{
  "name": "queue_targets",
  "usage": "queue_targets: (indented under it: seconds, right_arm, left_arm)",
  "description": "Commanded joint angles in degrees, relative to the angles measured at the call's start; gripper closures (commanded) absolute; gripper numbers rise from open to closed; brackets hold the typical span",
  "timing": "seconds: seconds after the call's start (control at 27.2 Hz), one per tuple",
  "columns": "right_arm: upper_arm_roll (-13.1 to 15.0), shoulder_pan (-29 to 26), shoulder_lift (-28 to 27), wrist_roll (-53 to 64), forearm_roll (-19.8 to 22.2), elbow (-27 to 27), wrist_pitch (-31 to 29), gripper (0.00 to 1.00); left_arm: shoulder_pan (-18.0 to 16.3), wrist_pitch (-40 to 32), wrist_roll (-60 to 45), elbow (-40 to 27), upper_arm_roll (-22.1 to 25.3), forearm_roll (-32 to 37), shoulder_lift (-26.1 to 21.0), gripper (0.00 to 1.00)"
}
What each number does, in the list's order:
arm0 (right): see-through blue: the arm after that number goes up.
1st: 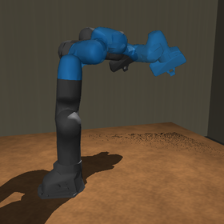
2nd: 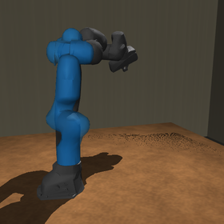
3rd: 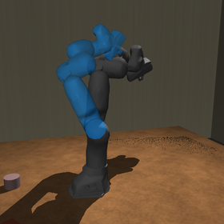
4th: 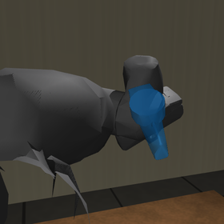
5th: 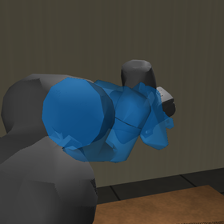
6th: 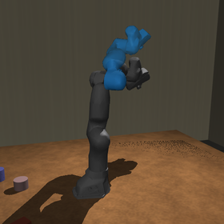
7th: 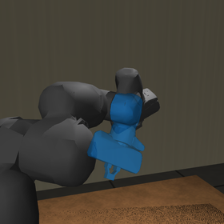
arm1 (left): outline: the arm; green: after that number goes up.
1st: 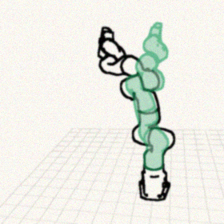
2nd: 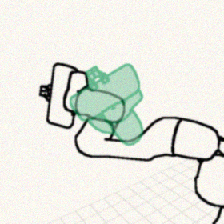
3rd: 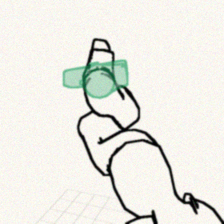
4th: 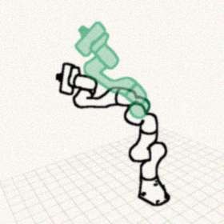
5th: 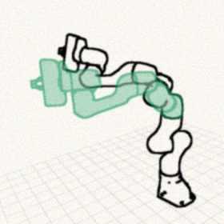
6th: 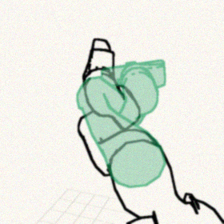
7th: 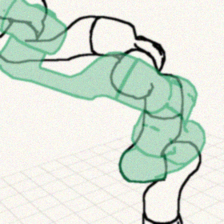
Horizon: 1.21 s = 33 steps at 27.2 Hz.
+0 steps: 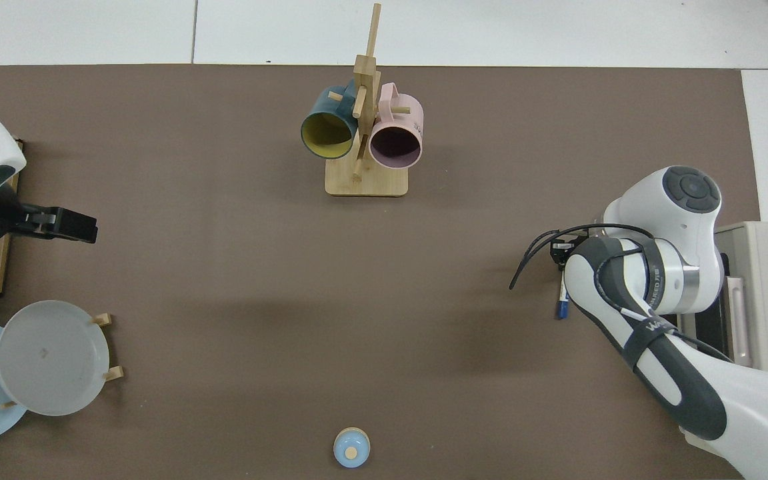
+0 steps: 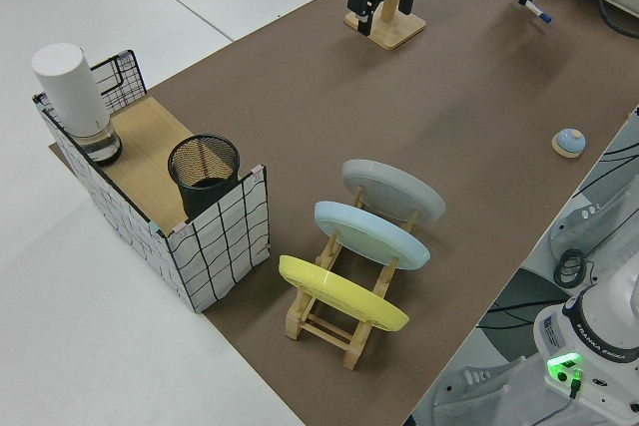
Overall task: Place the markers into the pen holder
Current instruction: 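Close the right gripper on the marker and lift it, then carry the marker to center while the left gripper reaches toward it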
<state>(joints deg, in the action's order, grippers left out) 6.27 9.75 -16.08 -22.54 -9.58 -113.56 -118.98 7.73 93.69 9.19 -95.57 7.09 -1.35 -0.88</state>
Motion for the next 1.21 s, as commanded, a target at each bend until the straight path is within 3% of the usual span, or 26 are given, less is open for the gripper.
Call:
queue_targets:
  seconds: [0.0,0.11,0.33,0.62,0.95,1.17]
  right_arm:
    - [-0.1,1.1,1.8,-9.7,-8.3,5.4,8.0,1.00]
    - [-0.2,1.1,3.4,-14.4,-11.3,6.2,8.5,1.00]
    - [-0.2,6.5,6.1,-27.7,-17.7,8.4,8.6,1.00]
    - [-0.3,10.7,11.7,-49.5,-29.5,10.5,9.5,1.00]
    - [-3.3,11.8,16.5,-65.8,-33.4,10.7,9.3,1.00]
    - [-7.8,11.8,17.0,-76.2,-35.0,10.8,4.5,1.00]
  left_arm:
    - [-1.0,-1.3,7.6,-0.7,-0.1,-2.4,0.9,0.00]
    - [-1.0,-1.2,12.2,-0.7,-0.2,-2.4,0.9,0.00]
    - [-1.0,-1.4,26.3,-0.5,-0.2,-2.3,0.9,0.00]
    - [-0.2,-1.2,49.2,-0.1,-0.8,-2.1,1.0,0.00]
    - [-0.1,2.5,67.7,0.1,-3.3,-2.4,0.7,0.00]
    - [-0.2,1.3,63.7,3.1,-8.6,-1.5,1.8,0.00]
